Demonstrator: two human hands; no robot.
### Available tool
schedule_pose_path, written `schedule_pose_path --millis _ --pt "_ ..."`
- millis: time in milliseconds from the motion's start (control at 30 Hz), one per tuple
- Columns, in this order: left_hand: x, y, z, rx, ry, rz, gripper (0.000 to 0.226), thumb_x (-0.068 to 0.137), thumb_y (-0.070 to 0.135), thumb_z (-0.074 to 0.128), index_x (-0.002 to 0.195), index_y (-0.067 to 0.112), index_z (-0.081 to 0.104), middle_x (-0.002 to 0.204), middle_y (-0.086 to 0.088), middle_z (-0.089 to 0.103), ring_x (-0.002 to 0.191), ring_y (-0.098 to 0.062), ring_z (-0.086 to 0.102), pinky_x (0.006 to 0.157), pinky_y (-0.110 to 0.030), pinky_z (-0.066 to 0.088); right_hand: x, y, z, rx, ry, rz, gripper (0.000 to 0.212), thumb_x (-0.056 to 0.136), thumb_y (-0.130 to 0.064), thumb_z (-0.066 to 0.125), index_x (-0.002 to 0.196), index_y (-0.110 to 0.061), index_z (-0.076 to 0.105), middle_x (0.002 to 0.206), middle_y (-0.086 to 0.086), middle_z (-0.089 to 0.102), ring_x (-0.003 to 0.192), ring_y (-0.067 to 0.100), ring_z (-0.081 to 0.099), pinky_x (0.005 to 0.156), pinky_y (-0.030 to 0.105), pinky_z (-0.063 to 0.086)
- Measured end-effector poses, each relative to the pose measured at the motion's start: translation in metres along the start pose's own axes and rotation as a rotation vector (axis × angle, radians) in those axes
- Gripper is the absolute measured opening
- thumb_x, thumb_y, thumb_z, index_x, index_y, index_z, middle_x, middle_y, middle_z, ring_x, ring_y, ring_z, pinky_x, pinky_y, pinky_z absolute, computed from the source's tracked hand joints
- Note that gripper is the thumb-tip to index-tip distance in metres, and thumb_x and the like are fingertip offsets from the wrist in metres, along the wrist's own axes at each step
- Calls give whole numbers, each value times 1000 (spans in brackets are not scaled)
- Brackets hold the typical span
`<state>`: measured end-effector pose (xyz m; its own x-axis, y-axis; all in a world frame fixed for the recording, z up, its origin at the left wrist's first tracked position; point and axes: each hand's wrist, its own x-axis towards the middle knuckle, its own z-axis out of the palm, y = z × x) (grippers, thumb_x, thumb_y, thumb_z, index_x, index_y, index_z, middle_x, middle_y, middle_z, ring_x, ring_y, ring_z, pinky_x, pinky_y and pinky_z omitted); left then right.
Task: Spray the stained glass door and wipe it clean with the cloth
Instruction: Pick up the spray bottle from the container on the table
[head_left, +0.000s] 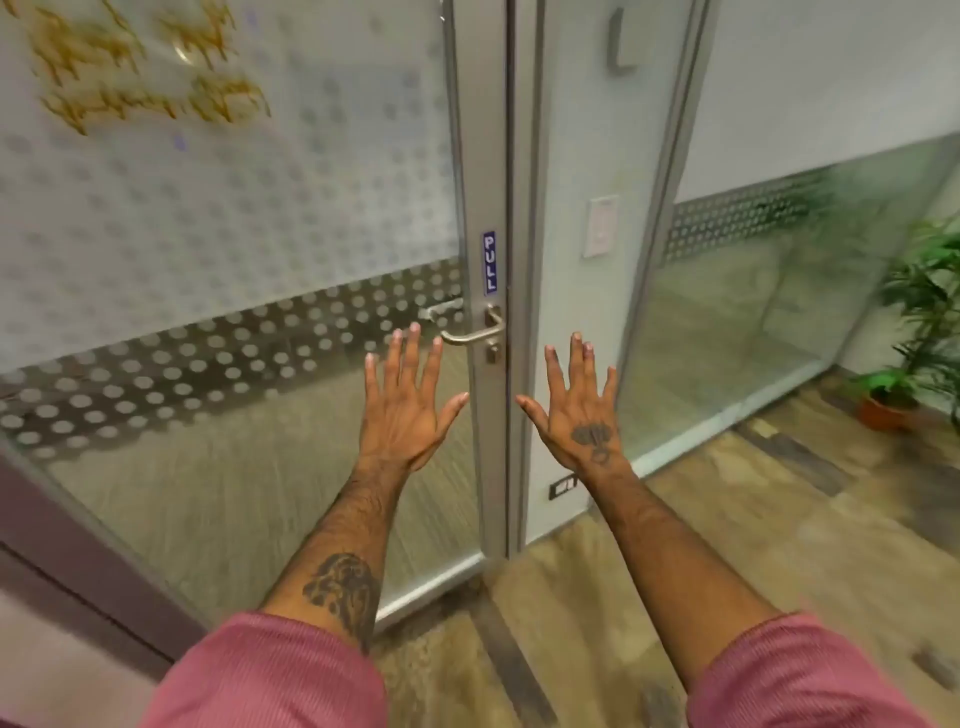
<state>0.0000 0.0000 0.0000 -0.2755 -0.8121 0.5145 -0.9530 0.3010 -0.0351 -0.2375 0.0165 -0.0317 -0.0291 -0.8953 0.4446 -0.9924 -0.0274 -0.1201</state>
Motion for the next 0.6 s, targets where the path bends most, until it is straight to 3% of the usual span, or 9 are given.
schedule_pose_path --millis 167,300,600 --pt "-10 53 23 -59 -66 77 81 97 66 19 160 16 14 169 -14 3 156 -32 3 122 -61 9 -46 49 8 -12 -42 101 82 95 -68 23 157 -14 20 164 23 11 151 39 15 113 66 20" --pt "-11 95 39 -105 -99 166 82 96 67 16 161 17 13 169 -14 2 156 -33 3 121 -62 9 -75 76 5 9 -74 189 84 94 -71 13 156 -16 19 164 22 13 151 39 17 113 67 22" --pt "13 185 59 -279 -130 393 83 96 68 20 161 16 14 169 -13 5 156 -33 4 120 -62 8 -123 140 -20 -71 -42 450 84 93 -72 17 157 -18 17 165 19 7 153 36 10 116 64 15"
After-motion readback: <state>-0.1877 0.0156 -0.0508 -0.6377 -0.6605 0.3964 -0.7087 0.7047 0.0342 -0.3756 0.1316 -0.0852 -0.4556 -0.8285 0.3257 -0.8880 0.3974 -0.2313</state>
